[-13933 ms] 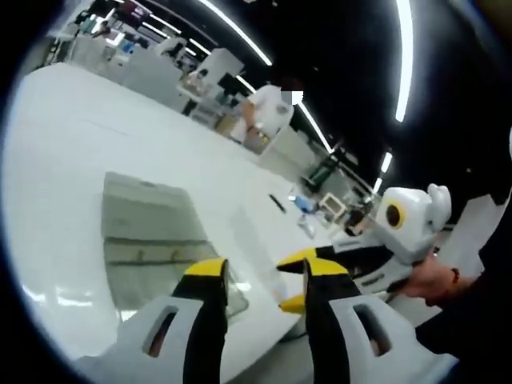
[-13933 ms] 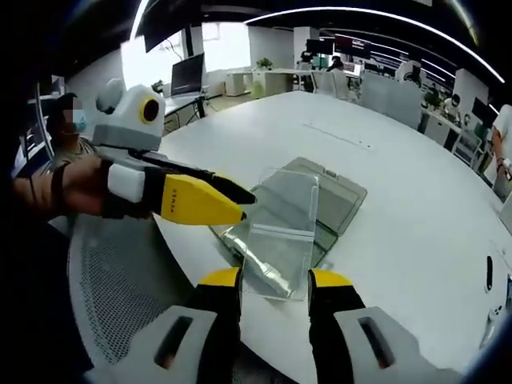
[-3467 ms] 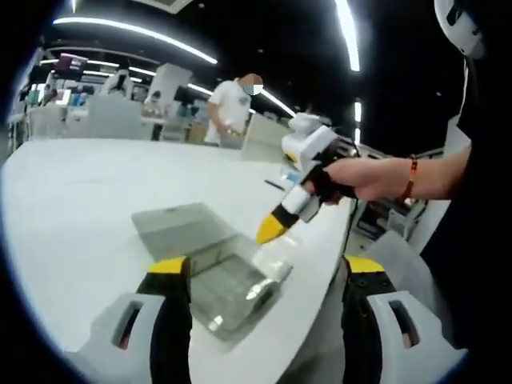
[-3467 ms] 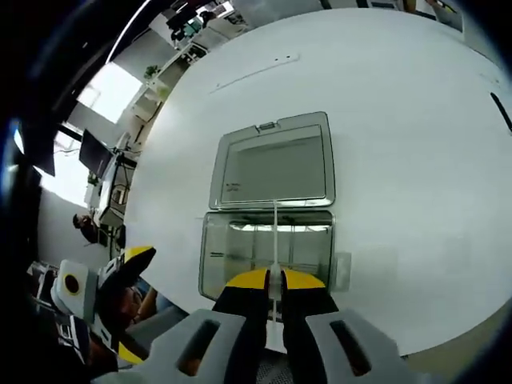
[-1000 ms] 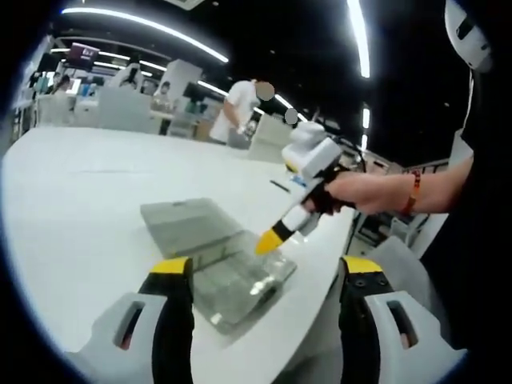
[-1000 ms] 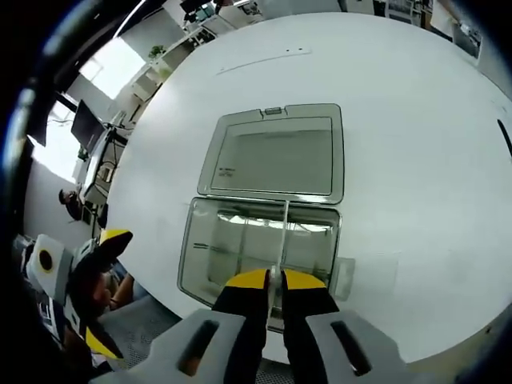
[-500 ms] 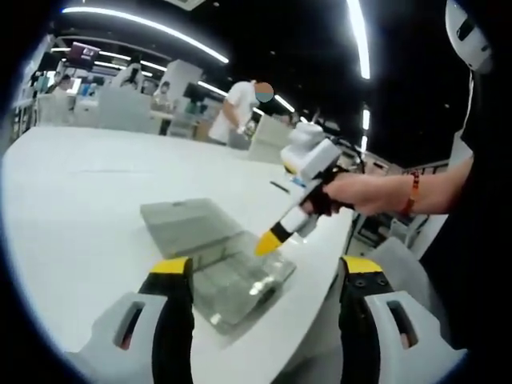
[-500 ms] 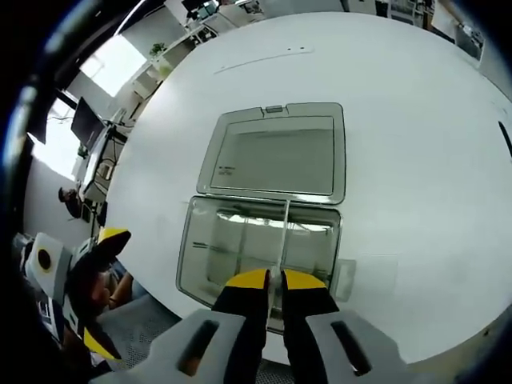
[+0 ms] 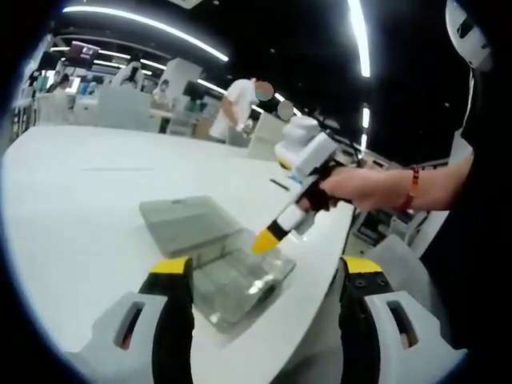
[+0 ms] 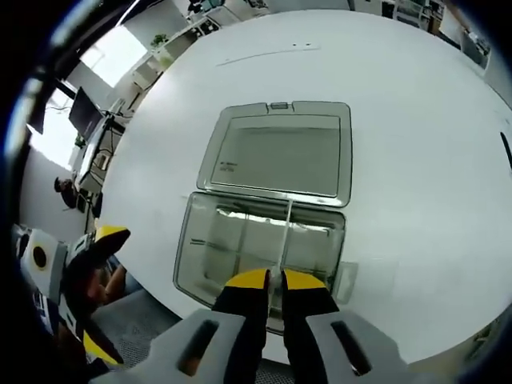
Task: Insert the divider into the dual guide fixture by aligning both edges with the guide slots and pushing it downward to the bottom, including one-sided entry, uneven engagement, binding, and posture correction.
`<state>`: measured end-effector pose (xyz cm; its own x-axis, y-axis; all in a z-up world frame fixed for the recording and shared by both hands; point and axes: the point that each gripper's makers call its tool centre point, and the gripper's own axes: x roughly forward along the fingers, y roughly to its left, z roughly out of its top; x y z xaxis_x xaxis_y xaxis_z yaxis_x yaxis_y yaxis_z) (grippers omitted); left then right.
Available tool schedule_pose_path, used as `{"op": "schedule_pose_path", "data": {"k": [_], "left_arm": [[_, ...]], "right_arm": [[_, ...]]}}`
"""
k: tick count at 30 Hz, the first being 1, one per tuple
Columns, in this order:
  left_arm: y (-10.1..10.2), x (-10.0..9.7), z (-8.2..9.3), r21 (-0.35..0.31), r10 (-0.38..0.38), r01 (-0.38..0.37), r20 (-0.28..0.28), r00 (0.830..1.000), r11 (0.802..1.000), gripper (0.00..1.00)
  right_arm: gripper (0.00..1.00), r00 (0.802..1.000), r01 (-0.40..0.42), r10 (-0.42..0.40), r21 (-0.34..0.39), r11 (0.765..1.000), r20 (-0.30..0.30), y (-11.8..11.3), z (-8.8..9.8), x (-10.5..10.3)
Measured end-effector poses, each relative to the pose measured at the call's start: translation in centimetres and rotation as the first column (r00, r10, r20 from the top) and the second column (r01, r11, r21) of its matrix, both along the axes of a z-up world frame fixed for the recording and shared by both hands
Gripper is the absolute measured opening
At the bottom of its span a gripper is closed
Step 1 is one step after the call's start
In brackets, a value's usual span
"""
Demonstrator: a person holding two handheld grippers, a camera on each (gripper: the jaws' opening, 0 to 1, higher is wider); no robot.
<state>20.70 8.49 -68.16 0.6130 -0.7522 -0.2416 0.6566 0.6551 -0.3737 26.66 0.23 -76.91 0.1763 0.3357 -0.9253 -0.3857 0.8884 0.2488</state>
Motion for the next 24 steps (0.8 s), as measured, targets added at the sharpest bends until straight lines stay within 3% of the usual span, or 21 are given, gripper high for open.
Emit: {"op": "schedule_pose_path", "data": {"k": [11,24], "left_arm": [[0.06,0.07,0.07,-0.003,0.003,-0.003,0.002,1.000,1.000,0.72],[0.17,0.11,0.21,-0.009,0.008,-0.007,0.009,1.000,1.000,0.72]], "right_arm": [[0.01,0.997,-0.069,0.070,-0.072,0.995,0.015,0.36,-0.19,-0.06],[0.01,0.993,-0.104,0.097,-0.111,0.988,-0.072,0.31,-0.72,0.03]]}}
